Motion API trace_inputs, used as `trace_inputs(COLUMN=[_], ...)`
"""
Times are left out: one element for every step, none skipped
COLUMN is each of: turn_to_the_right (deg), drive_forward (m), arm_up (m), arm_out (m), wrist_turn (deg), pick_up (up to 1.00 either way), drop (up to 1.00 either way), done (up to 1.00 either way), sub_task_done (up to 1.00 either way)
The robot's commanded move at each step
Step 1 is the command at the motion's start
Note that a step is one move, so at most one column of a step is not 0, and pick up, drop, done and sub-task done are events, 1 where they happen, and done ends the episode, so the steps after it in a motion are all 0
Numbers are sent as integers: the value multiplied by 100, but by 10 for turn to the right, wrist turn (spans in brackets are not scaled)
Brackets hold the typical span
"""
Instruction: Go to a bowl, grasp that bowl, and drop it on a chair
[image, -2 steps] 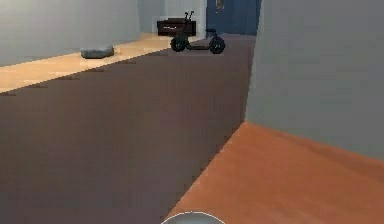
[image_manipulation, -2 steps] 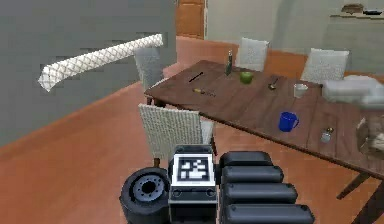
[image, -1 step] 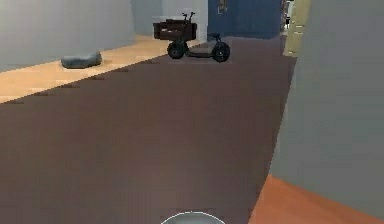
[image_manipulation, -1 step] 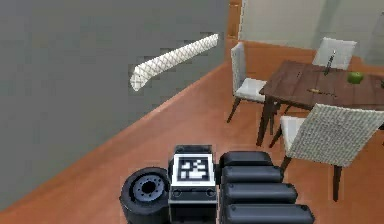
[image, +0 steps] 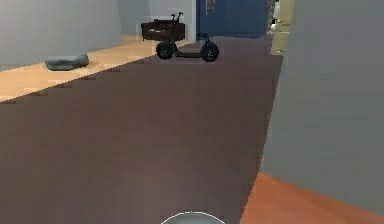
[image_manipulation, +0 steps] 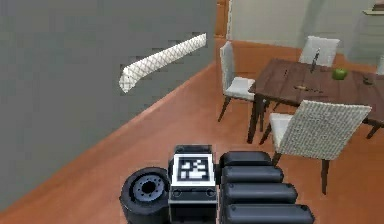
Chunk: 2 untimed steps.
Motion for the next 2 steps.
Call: trace_inputs(turn_to_the_right=[0,30], drive_forward=[100,0], arm_up=[0,0], arm_out=[0,0], wrist_turn=[0,0], pick_up=[0,0], drop=[0,0], done=[0,0], sub_task_done=[0,0])
